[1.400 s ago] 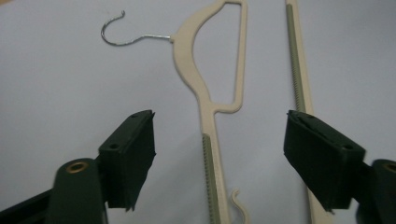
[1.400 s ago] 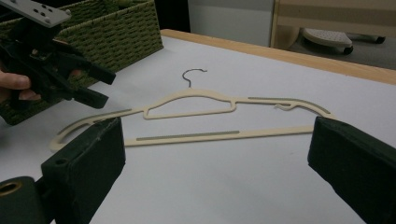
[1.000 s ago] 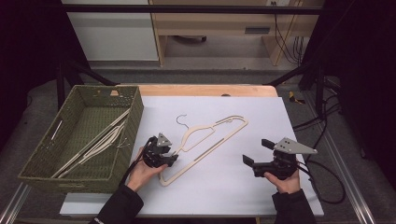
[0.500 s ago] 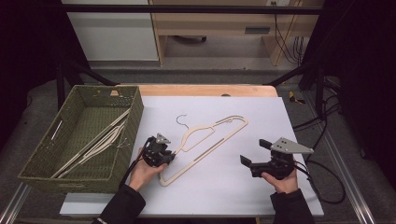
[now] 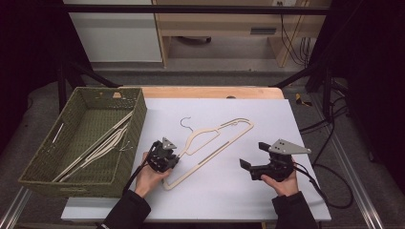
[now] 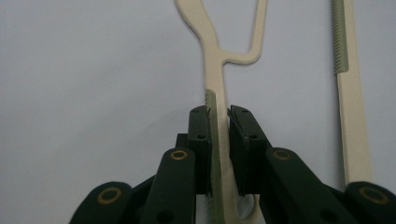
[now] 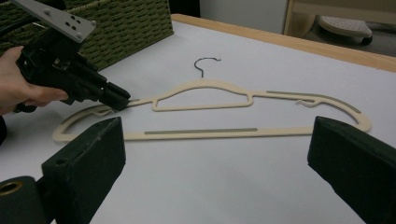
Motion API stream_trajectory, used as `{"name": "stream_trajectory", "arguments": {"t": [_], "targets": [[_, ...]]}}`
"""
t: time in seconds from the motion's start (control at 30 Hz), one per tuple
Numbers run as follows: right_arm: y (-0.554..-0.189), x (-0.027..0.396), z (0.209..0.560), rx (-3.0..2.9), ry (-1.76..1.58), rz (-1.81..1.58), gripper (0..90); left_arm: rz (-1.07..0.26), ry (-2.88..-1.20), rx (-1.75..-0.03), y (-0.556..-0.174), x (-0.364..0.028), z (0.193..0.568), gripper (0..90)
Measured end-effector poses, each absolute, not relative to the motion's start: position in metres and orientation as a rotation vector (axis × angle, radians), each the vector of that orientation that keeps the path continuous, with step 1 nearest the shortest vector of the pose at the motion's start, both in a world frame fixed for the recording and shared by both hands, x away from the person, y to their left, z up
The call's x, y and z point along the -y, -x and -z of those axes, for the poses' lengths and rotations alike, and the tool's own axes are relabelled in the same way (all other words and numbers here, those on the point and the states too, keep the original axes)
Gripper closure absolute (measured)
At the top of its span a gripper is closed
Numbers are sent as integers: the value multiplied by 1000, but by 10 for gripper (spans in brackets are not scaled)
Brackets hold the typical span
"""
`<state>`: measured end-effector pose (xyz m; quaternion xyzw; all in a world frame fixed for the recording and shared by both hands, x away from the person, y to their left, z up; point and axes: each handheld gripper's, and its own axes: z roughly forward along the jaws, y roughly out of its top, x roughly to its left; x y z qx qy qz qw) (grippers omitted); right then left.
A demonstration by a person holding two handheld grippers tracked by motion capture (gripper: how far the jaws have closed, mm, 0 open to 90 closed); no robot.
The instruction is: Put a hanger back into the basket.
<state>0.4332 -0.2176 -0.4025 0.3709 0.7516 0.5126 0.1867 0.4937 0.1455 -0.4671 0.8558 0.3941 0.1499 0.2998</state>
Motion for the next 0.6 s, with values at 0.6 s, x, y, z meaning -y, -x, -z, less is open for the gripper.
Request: {"name": "stream_trajectory", "arguments": {"t": [0.6], "targets": [[-467, 163, 401, -2181, -979, -1453, 81, -581, -2174, -949, -459, -142, 424, 793]]}}
